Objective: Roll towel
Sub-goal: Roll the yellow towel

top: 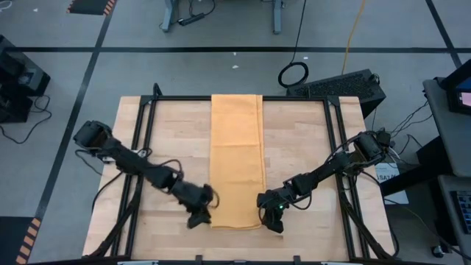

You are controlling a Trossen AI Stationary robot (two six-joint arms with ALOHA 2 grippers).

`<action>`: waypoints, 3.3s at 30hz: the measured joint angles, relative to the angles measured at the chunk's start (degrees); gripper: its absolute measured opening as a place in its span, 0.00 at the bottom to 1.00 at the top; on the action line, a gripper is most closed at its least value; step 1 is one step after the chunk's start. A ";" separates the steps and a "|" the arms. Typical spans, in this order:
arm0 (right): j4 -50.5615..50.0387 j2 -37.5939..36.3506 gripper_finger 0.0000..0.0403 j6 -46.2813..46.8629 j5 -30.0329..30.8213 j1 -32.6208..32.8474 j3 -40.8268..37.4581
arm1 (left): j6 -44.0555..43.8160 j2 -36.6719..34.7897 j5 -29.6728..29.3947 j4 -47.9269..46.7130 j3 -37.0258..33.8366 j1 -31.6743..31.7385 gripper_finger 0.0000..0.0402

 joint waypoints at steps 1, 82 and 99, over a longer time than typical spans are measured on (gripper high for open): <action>0.04 -0.01 0.01 0.06 0.00 0.00 0.00 | 1.97 -0.23 -1.37 -0.05 0.29 -1.86 0.34; 0.26 -0.07 0.01 -1.38 0.24 0.09 0.00 | 47.15 19.90 -29.63 3.70 5.10 -14.92 0.25; 4.31 -0.58 0.01 3.13 -6.30 0.07 0.00 | 29.89 19.09 -29.33 7.02 4.89 -14.02 0.02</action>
